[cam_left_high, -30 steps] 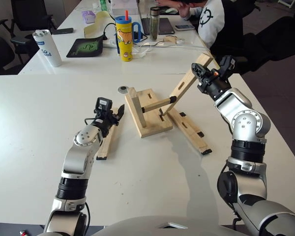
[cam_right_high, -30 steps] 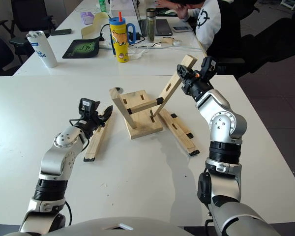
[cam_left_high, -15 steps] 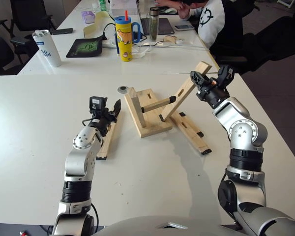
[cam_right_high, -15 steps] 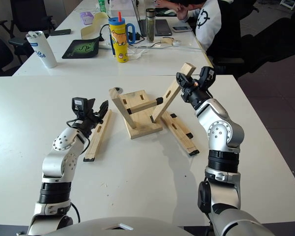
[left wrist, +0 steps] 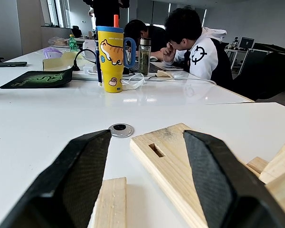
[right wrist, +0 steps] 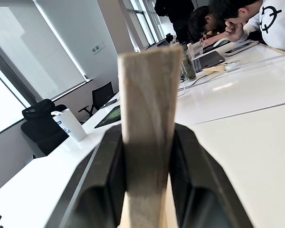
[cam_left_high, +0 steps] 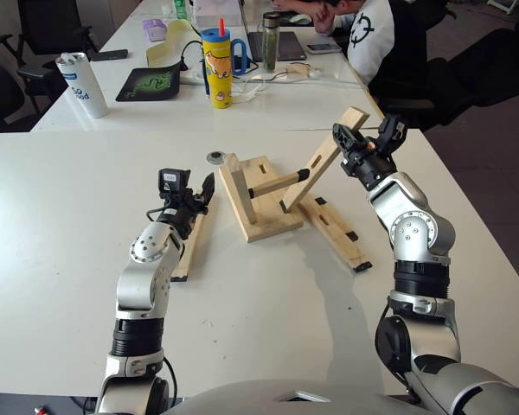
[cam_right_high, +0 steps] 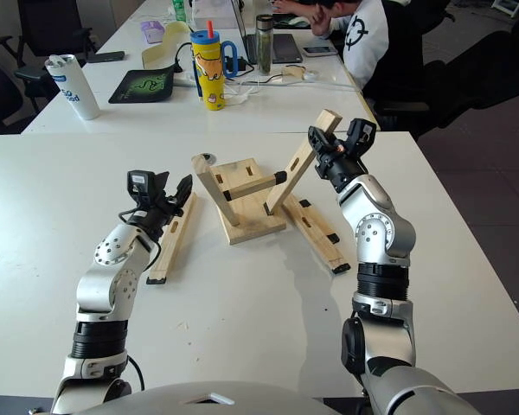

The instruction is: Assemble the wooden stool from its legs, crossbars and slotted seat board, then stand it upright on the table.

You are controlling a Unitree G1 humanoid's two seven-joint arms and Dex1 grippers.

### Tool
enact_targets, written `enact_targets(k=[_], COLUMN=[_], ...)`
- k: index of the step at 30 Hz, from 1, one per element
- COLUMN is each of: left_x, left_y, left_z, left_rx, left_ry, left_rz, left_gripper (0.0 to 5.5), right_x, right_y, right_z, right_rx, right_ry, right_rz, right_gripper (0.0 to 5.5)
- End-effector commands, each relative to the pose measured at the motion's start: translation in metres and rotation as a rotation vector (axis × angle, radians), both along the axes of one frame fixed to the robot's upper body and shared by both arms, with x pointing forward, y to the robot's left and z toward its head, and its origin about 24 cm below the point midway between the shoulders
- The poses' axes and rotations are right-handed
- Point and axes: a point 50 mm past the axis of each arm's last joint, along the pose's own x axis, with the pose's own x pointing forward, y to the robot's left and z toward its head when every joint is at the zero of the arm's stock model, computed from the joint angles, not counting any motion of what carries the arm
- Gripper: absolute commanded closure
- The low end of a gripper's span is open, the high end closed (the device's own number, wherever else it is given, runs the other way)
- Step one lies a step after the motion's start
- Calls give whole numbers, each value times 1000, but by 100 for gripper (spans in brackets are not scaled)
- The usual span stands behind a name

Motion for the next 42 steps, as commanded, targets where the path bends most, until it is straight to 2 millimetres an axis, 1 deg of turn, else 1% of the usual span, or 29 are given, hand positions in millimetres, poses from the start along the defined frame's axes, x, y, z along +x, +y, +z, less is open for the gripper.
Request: enact_targets(k=[1, 4, 6, 8, 11, 12, 15, 17, 19, 23, 27, 29, 31, 33, 35, 39, 42], left_x=[0, 0, 0, 0, 1, 1, 2, 2, 1, -1, -1, -1, -1, -1, 0, 1, 1], left_y=[-1, -2, -1, -2, -4, -4, -5, -6, -4, -3, -5, -8, -10, -11, -12, -13, -9], left_z=[7, 9, 10, 10, 12, 13, 18, 19, 19, 19, 21, 23, 26, 28, 31, 41, 49], left_rx=[-17, -26, -30, -33, -39, -43, -69, -85, -102, -115, -116, -117, -119, -123, -125, -141, -154], left_ry=[-26, -36, -39, -39, -44, -48, -64, -67, -65, -64, -68, -76, -85, -92, -98, -134, -167], left_rz=[3, 3, 4, 3, -4, -6, -10, -10, 2, 13, 12, 7, 2, 2, -1, -1, 28], left_gripper=[267, 267, 267, 267, 267, 267, 267, 267, 267, 267, 267, 267, 267, 267, 267, 267, 267], right_x=[-6, -21, -28, -33, -35, -36, -41, -41, -39, -40, -41, -42, -42, -41, -40, -40, -40], right_y=[4, 10, 11, 9, 5, 7, 22, 25, 24, 24, 39, 45, 46, 45, 42, 33, 31], right_z=[-12, -17, -21, -29, -41, -41, -33, -31, -36, -45, -37, -36, -37, -45, -57, -82, -85], right_rx=[-130, -177, -142, -142, -192, -203, -190, -184, -201, -300, -468, -512, -542, -629, -689, -579, -521], right_ry=[-6, -63, -65, -55, -21, -21, -54, -58, -44, -33, -145, -174, -175, -157, -88, 131, 175], right_rz=[0, 34, 53, 51, 33, 41, 101, 110, 112, 115, 174, 194, 198, 212, 222, 233, 233], right_gripper=[445, 445, 445, 445, 445, 445, 445, 445, 445, 445, 445, 445, 445, 445, 443, 442, 442])
